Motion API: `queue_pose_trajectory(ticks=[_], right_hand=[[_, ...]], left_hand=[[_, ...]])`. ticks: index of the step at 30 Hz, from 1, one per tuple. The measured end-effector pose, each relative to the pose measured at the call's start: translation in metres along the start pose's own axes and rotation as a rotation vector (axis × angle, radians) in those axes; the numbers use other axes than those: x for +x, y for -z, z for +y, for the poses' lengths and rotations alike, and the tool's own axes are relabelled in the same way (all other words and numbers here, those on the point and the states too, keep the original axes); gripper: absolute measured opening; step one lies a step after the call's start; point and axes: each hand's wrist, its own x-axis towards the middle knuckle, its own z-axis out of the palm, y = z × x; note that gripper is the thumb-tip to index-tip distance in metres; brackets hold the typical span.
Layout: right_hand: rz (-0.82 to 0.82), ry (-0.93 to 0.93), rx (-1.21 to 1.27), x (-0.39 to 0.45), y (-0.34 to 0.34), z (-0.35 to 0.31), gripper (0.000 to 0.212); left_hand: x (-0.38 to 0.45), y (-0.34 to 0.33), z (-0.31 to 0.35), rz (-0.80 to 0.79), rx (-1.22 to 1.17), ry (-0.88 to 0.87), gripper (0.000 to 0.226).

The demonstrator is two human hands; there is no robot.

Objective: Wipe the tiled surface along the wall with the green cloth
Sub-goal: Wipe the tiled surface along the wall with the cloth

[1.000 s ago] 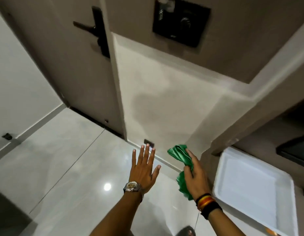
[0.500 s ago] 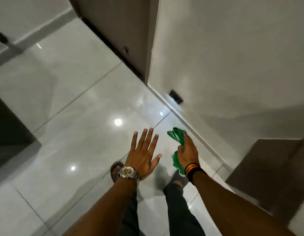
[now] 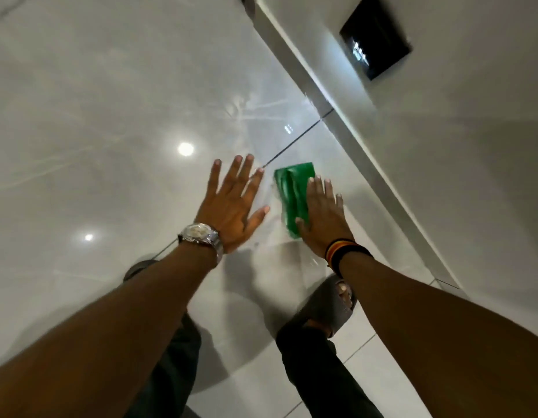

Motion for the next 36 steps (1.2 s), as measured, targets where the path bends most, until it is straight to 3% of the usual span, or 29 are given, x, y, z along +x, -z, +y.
queue_pose_trajectory(ticks=[6,12,17,20,23,30,33,36], right_hand=[[0.021,0.098,-0.046,0.092,-0.068,0.01,0.078],[0.329,0.246,-0.086,0.1,-0.133,0.063,0.066],[0.333,0.162,-0.198,0.085,-0.137,0.162,0.064],[0.313,0.152,-0.185,0.107,-0.108,0.189,0.063],[0.33,0.19,-0.137,0.141,-0.077,0.162,0.064],[0.483,0.199,-0.005,0.243,-0.018,0.03,0.063],[0.503,0.2,-0.017,0.235,-0.028,0.015,0.063],[0.45,0.341,-0.071,0.217,-0.047,0.001,0.066]], left_hand=[[0.075,-0.077,-0.063,0.13,0.003,0.067,0.089],[0.133,-0.111,-0.125,0.33,-0.005,0.203,0.085],[0.152,-0.115,-0.147,0.452,0.045,0.162,0.086],[0.153,-0.117,-0.149,0.483,0.046,0.153,0.084],[0.155,-0.118,-0.15,0.48,0.049,0.147,0.083],[0.159,-0.119,-0.153,0.496,0.067,0.121,0.084],[0.158,-0.12,-0.154,0.5,0.077,0.108,0.083],[0.159,-0.12,-0.154,0.51,0.08,0.111,0.083]])
